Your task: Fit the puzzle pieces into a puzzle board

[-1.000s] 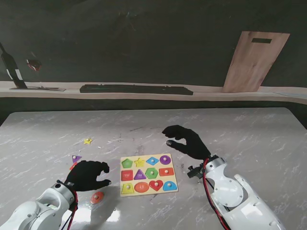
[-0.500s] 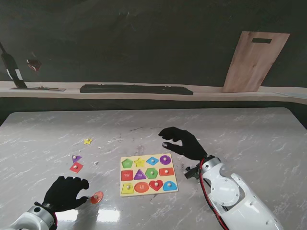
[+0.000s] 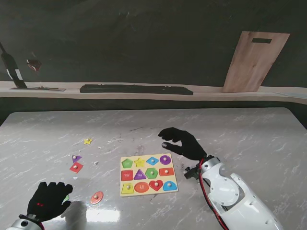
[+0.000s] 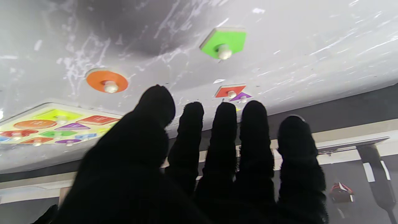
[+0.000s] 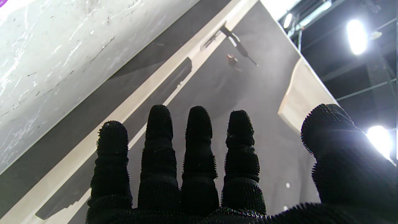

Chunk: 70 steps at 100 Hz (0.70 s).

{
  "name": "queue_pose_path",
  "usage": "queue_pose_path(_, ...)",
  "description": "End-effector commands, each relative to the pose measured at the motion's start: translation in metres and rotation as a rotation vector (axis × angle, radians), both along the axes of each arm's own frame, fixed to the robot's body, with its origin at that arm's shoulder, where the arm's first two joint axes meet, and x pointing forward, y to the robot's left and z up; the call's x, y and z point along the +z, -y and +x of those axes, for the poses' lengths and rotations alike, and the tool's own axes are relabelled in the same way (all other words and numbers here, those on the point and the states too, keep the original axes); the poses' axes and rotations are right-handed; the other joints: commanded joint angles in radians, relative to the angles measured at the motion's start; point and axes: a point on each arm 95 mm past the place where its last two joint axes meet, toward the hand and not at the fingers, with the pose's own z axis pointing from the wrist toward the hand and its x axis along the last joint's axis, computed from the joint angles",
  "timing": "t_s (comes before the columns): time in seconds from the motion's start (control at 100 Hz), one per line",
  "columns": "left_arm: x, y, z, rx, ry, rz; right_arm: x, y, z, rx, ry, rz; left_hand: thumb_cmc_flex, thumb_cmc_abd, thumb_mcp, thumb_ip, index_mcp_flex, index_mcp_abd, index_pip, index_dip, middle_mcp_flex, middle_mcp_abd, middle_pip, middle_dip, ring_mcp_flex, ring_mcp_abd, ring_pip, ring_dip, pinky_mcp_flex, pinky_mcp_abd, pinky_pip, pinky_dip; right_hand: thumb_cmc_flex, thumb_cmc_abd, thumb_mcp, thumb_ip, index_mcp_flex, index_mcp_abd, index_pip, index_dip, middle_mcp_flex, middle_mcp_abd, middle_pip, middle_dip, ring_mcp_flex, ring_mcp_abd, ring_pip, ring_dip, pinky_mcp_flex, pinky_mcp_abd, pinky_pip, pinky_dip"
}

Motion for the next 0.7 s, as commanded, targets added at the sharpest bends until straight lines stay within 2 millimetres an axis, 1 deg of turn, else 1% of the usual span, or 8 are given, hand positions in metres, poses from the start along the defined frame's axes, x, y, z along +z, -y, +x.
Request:
queue_pose_path(0.0,-0.007,-0.005,-0.005,0.016,-0.013,0.02,-0.002,-0.002,-0.001,0.005,-0.007,-0.003,0.015,-0.001,0.019,-0.019,-0.001,0.009,-0.024,-0.016,-0.022,0.011,-0.013,-0.013,-0.003,-0.01,-0.002,-0.006,-0.006,-0.072,0.002,-0.006,0.005,0.022,-0.013,0.021,0.017,-0.029,-0.024,0.011,0.017,0.01,-0.002,0.005,0.017,-0.002,0.015,0.012,-0.005,0.007,0.012,0.012)
queue_pose_path(0.18,-0.016,-0.012,-0.004,0.061,0.009,0.031,-0.002,-0.002,-0.001,0.004,-0.009,-0.004,0.005,0.03,-0.045,-0.026,0.024,0.022,-0.023,-0.023,-0.004,0.023,0.005,-0.022,0.01,0.006,0.019,0.003,0.008,-0.057,0.012,-0.004,0.005,0.022,-0.013,0.021,0.019,-0.028,-0.022,0.011,0.017,0.011,-0.002,0.005,0.018,-0.001,0.016,0.012,-0.006,0.006,0.012,0.012)
queue_pose_path(0.2,-0.017,-0.013,-0.004,0.067,0.013,0.031,-0.002,-0.002,-0.001,0.004,-0.009,-0.004,0.02,0.043,-0.082,-0.022,0.027,0.025,-0.022,-0.027,-0.004,0.026,0.009,-0.026,0.009,0.009,0.025,0.003,0.009,-0.054,0.013,-0.002,0.004,0.022,-0.014,0.021,0.016,-0.031,-0.023,0.011,0.016,0.011,-0.002,0.005,0.018,-0.001,0.016,0.012,-0.005,0.007,0.012,0.011)
queue_pose_path(0.24,-0.019,-0.015,-0.003,0.077,0.022,0.03,-0.002,-0.002,-0.001,0.003,-0.01,-0.005,0.012,0.056,-0.1,-0.022,0.033,0.031,-0.022,-0.03,0.001,0.032,0.012,-0.026,0.013,0.015,0.031,0.004,0.012,-0.047,0.015,0.0,0.005,0.021,-0.014,0.021,0.018,-0.03,-0.022,0.012,0.016,0.012,-0.002,0.005,0.017,-0.002,0.016,0.012,-0.005,0.007,0.012,0.011)
queue_pose_path(0.42,-0.026,-0.019,0.0,0.12,0.045,0.013,-0.003,-0.003,0.0,0.005,-0.014,-0.007,-0.016,0.088,-0.121,-0.015,0.045,0.049,-0.044,-0.046,0.005,0.04,0.012,-0.031,0.014,0.025,0.044,0.006,0.016,-0.035,0.018,0.004,0.006,0.023,-0.013,0.021,0.027,-0.024,-0.019,0.012,0.018,0.013,-0.001,0.006,0.018,-0.001,0.017,0.012,-0.006,0.007,0.012,0.011)
queue_pose_path(0.51,-0.028,-0.02,0.002,0.134,0.042,-0.005,-0.002,-0.003,0.0,0.003,-0.014,-0.007,0.002,0.082,-0.121,-0.015,0.055,0.047,-0.044,-0.047,0.011,0.041,0.012,-0.033,0.017,0.028,0.047,0.006,0.015,-0.032,0.018,0.005,0.005,0.022,-0.014,0.021,0.023,-0.025,-0.021,0.012,0.018,0.012,-0.001,0.006,0.018,-0.001,0.017,0.012,-0.006,0.006,0.013,0.011)
queue_pose_path(0.54,-0.029,-0.021,0.003,0.137,0.04,-0.009,-0.002,-0.003,0.0,0.002,-0.014,-0.007,0.019,0.085,-0.137,-0.023,0.054,0.043,-0.035,-0.043,0.014,0.039,0.017,-0.034,0.018,0.028,0.05,0.003,0.017,-0.033,0.019,0.007,0.005,0.022,-0.014,0.021,0.021,-0.026,-0.022,0.012,0.017,0.013,-0.001,0.006,0.018,-0.001,0.017,0.012,-0.005,0.006,0.013,0.011)
queue_pose_path(0.69,-0.034,-0.022,0.007,0.145,0.03,-0.02,-0.002,-0.003,0.0,0.001,-0.013,-0.008,0.034,0.081,-0.144,-0.021,0.055,0.041,-0.028,-0.043,0.017,0.036,0.019,-0.035,0.02,0.027,0.053,0.001,0.019,-0.033,0.019,0.008,0.006,0.023,-0.014,0.021,0.025,-0.024,-0.02,0.012,0.018,0.012,0.0,0.006,0.018,-0.001,0.017,0.012,-0.005,0.006,0.013,0.011)
